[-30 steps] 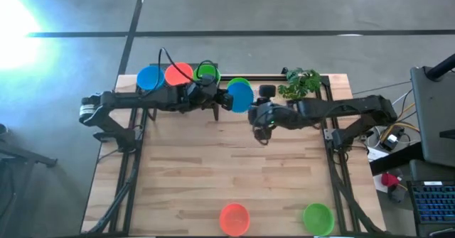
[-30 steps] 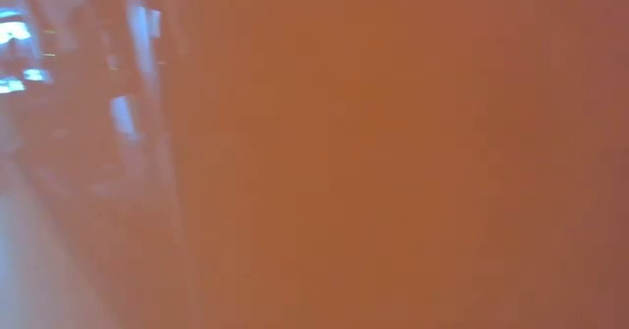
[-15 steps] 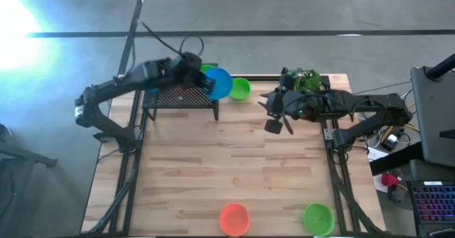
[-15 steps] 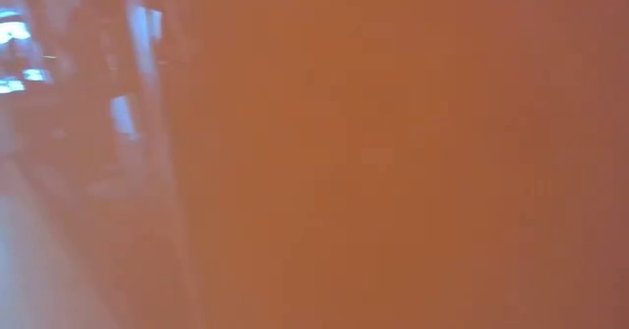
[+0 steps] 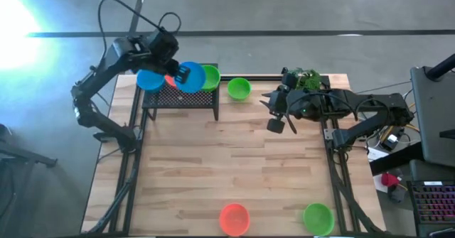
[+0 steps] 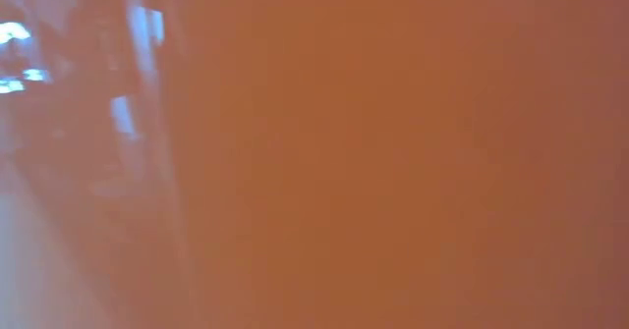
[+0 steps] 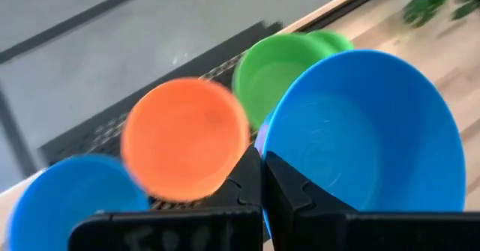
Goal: Pick & Place Mini bowls
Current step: Stack the blue bowl on top of the blue bowl on the shelf
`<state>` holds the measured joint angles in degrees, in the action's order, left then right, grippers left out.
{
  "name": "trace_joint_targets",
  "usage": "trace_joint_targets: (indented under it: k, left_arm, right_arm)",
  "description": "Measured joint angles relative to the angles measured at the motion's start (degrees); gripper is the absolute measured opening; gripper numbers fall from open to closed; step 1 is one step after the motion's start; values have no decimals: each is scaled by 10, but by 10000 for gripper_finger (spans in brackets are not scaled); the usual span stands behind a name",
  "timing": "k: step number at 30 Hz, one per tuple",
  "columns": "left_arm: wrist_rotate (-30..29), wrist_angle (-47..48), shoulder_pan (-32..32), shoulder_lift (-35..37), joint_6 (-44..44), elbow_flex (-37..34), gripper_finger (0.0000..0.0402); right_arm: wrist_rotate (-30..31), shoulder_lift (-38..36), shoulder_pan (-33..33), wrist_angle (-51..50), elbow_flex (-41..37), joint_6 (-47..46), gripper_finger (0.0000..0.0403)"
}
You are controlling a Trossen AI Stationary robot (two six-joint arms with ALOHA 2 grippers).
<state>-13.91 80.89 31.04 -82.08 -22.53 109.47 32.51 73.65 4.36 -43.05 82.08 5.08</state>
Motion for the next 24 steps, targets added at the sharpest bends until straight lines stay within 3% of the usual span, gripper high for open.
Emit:
trace_joint_targets:
  k: [7,11,14,17,21,24]
  left_arm:
    - [0,95,39,0,30,46,0]
    - [42,93,79,12,59,47,0]
    - [38,92,109,19,65,47,0]
    - [41,92,134,19,125,47,0]
    - [107,92,153,21,216,47,0]
    - [114,92,164,21,262,47,0]
  right_arm:
    - [0,0,0,0,0,0,84]
    - [0,0,0,0,0,0,88]
    - [0,0,0,0,0,0,89]
    - [0,0,0,0,0,0,85]
    - [0,0,0,-1,0,0,78]
    - [0,0,0,-1,0,0,74]
